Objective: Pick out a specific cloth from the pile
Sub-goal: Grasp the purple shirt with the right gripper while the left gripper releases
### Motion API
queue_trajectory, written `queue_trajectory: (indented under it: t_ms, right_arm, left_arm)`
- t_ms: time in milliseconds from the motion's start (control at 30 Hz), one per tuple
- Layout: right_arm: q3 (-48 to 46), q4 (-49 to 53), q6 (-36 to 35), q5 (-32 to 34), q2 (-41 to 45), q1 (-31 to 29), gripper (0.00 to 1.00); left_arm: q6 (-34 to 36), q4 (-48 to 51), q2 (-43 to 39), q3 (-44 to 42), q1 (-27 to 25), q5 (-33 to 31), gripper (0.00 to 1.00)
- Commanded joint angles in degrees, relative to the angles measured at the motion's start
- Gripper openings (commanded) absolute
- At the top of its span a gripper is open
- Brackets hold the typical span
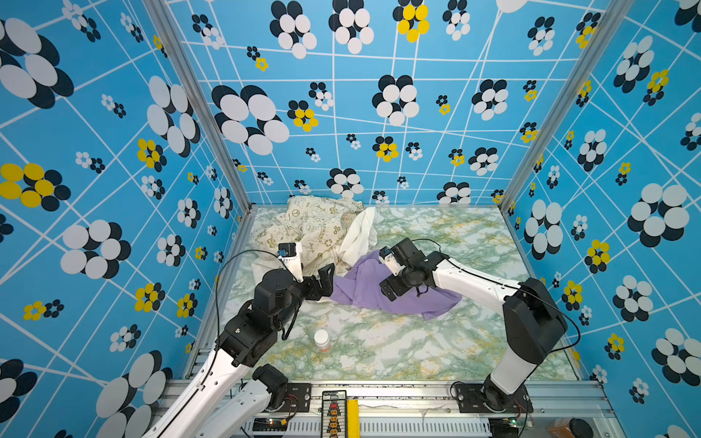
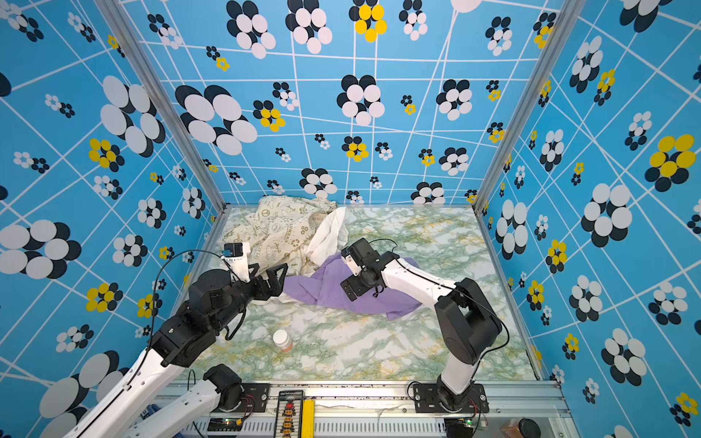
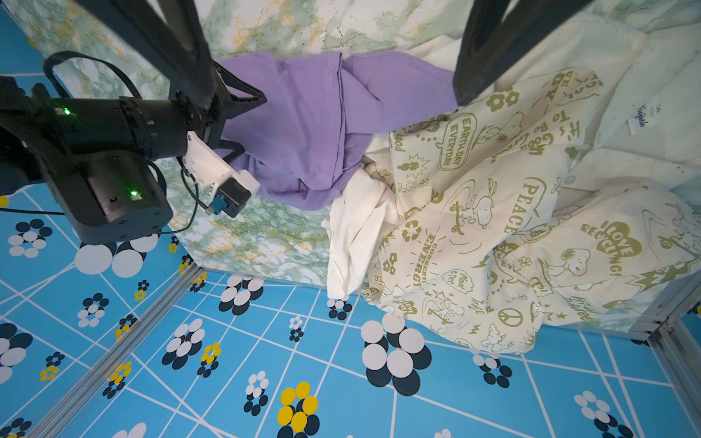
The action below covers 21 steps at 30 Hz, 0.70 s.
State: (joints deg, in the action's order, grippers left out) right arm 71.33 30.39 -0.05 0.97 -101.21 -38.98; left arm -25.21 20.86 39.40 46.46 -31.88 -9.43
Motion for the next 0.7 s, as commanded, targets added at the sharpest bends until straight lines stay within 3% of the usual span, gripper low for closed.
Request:
queue_trajectory:
  t_ms: [0,100,133,233,367,533,667]
  right_arm:
    - [2.6,4.7,4.0,3.8,-4.1,0.0,0.99]
    - [2.9,4.4,5.7,4.5,-6.3,0.0,0.96]
    - [2.6,3.7,6.0,4.5,-6.6,0.1,0.90]
    - [1.2,1.6,7.2,4.0,-6.8,0.9,0.66]
    - [-0.4,-0.2,8.8,1.9,-6.3,2.7,0.44]
    - [-2.6,-3.7,11.0,-2.7,-2.9,6.3,0.06]
    - [-3.5,-6.1,10.9,-2.4,2.7,8.6,0.02]
  left_arm:
    - [-1.1,0.7,-0.9,-0.6,0.4,0.6,0.99]
    - [-1.0,0.6,-1.2,-0.8,0.4,0.8,0.99]
    - [-1.0,0.6,-1.3,-0.8,0.5,0.7,0.99]
    - [-1.1,0.3,-1.8,-1.1,0.5,0.6,0.99]
    - [-1.5,-0.6,-2.0,-1.8,0.5,0.5,0.99]
    - [-1.6,-1.2,-2.0,-2.1,0.6,0.6,0.99]
    - [-1.7,-1.3,-2.2,-2.2,0.6,0.5,0.99]
